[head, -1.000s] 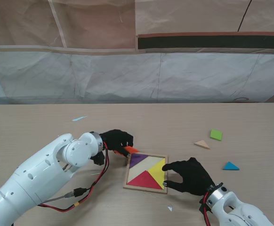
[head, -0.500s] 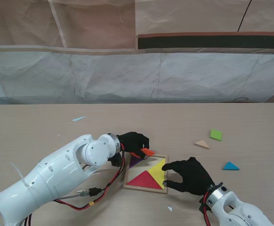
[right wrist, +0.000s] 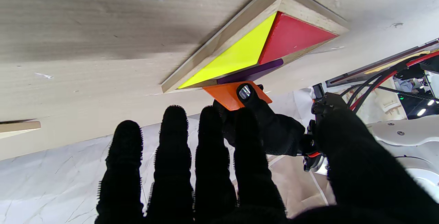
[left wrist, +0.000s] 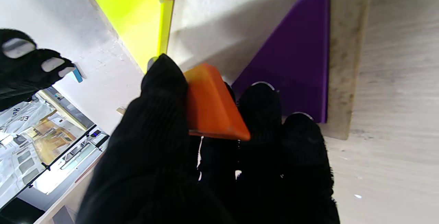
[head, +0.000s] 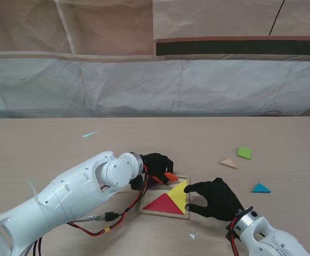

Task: Assemble the tangram pieces into a square

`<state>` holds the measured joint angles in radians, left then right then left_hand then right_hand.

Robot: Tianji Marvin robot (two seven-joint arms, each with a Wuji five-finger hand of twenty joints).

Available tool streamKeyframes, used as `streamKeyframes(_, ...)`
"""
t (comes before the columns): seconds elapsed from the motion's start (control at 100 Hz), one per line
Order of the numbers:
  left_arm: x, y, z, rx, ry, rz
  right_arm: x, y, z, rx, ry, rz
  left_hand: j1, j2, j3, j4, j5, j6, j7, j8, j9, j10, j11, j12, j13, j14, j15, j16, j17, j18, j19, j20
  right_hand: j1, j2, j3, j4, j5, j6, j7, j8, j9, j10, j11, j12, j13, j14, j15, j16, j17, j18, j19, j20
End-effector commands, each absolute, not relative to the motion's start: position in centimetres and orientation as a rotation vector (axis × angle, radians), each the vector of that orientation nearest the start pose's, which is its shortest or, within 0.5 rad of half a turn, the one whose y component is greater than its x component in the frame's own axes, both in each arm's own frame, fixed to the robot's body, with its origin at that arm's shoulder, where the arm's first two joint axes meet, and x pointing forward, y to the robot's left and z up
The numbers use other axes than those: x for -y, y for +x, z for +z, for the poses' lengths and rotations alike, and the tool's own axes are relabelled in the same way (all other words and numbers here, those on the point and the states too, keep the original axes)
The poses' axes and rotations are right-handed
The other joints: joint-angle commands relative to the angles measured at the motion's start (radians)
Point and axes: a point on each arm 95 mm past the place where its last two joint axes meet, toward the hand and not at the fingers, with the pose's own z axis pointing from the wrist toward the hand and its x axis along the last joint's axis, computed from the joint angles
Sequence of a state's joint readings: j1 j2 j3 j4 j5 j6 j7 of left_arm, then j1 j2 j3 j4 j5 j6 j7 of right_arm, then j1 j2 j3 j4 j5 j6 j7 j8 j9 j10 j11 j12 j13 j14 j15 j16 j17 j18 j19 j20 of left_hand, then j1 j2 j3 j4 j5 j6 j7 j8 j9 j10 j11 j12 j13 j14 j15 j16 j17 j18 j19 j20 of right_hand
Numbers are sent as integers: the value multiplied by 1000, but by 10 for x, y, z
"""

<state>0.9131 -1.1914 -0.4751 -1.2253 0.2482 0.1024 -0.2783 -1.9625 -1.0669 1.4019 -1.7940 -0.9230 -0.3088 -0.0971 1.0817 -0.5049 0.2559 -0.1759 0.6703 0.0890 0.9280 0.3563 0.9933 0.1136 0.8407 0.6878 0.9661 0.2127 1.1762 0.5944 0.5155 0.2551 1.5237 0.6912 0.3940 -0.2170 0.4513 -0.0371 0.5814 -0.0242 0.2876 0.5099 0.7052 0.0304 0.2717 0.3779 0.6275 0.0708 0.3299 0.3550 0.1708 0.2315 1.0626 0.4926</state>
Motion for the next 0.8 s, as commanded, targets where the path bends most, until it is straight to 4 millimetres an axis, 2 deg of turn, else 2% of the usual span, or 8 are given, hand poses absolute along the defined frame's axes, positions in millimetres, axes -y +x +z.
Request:
streamKeyframes(0.0,164,460,-343,-2080,-1677,-1503,16,288,-349,-1590,1268,1726,-7,29,-26,41,-13,-4,-9,-4,28,-13,92,1,-13,61,1,-10,-18,15,-3,12,14,30,-16,3,12,-11,3,-9,-22,1,-7,-1,-22,-3,-10,-6,-21,3,-12,9)
streamKeyframes(0.17,165,458,-343,-2117,-1674,-1466,16,288,-349,-1588,1267,1727,-74,57,-68,57,-10,14,-98,42,7,-10,100,-21,-21,65,-6,-8,-21,28,-12,22,15,30,-16,3,12,-12,3,-9,-22,1,-7,-1,-20,-3,-9,-6,-21,3,-12,9)
streamKeyframes(0.33,165,457,-341,-2162,-1633,-1431,16,288,-349,-1587,1269,1728,-131,94,-86,63,-14,20,-128,46,-9,-12,88,-31,-36,63,-19,-12,-29,23,-17,21,14,30,-16,3,12,-12,3,-9,-23,1,-7,-1,-21,-3,-9,-6,-21,2,-11,9)
streamKeyframes(0.49,164,457,-341,-2163,-1631,-1418,16,288,-349,-1585,1271,1729,-116,93,-83,70,-14,21,-143,55,-12,-10,82,-34,-41,67,-25,-12,-33,30,-22,21,15,30,-17,3,12,-12,3,-9,-22,2,-6,-1,-21,-3,-9,-6,-21,3,-12,9)
streamKeyframes(0.57,164,457,-340,-2157,-1607,-1420,16,287,-349,-1587,1272,1728,-83,85,-81,61,-13,15,-140,63,-5,-9,80,-37,-32,68,-28,-13,-26,33,-19,23,14,30,-17,3,12,-11,3,-9,-23,1,-7,-1,-21,-3,-9,-6,-21,2,-12,9)
streamKeyframes(0.79,163,458,-332,-2125,-1542,-1468,15,287,-350,-1590,1275,1727,-72,87,-86,58,-12,10,-131,63,-4,-12,82,-39,-29,70,-26,-12,-21,34,-14,25,14,30,-17,3,13,-12,4,-9,-22,2,-7,-1,-21,-3,-9,-6,-21,3,-12,8)
